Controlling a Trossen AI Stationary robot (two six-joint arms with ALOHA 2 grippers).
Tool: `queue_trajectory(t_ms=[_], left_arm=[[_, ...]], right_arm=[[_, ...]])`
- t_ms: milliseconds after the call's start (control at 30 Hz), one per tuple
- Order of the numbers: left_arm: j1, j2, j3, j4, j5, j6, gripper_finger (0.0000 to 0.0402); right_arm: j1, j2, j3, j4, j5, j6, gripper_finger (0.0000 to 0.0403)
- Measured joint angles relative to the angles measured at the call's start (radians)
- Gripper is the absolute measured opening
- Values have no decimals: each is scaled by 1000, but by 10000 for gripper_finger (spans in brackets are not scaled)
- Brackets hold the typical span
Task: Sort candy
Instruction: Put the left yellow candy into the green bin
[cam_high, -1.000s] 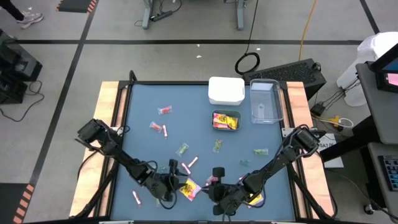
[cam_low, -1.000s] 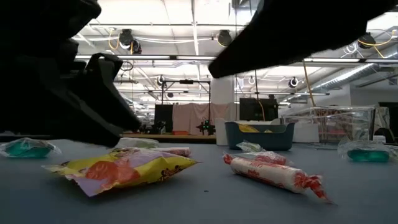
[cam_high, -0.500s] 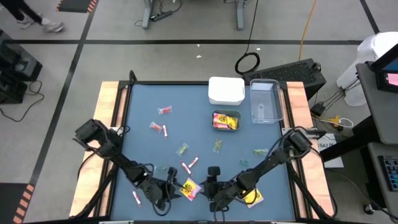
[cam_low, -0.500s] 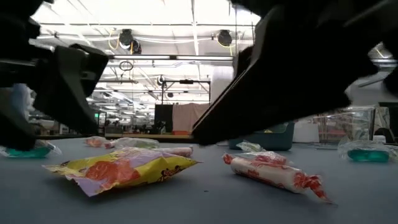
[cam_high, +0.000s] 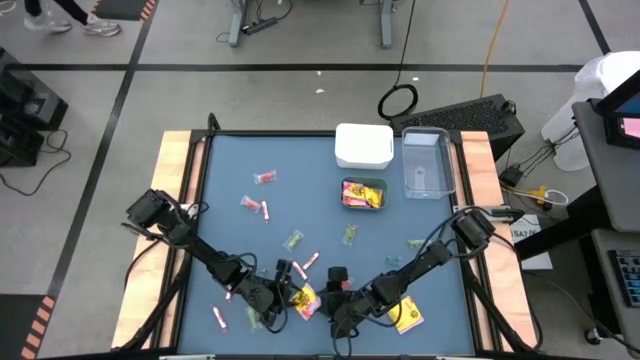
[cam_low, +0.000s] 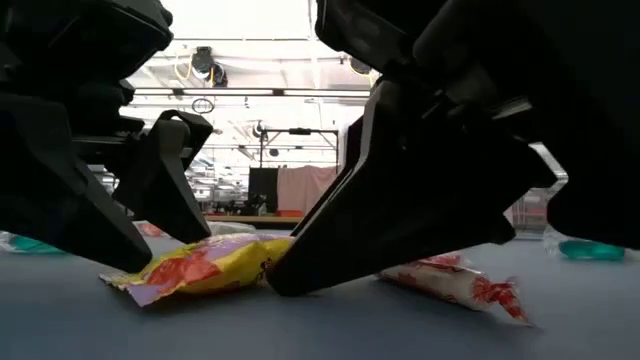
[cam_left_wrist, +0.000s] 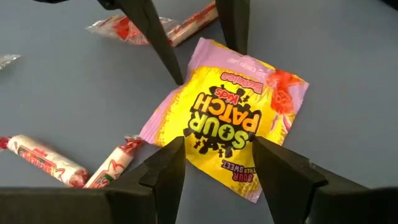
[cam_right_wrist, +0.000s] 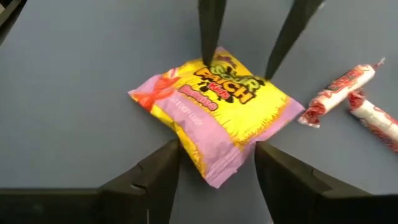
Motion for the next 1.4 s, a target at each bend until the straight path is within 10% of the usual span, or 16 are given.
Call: queue_trajectory(t_ms=[433, 767, 1067, 1400], left_arm=[[-9, -53, 0, 1, -1, -34, 193], [-101, -144, 0, 8, -11, 61, 193], [-176, -144, 0, 7, -378, 235, 229], [-174, -140, 0, 6, -452, 385, 235]], right_arm=[[2, -1, 0, -1, -1, 21, 11], [4, -66, 0, 36, -2, 123, 19], [-2, -136, 0, 40, -3, 169, 8], [-9, -143, 0, 97, -3, 186, 10]])
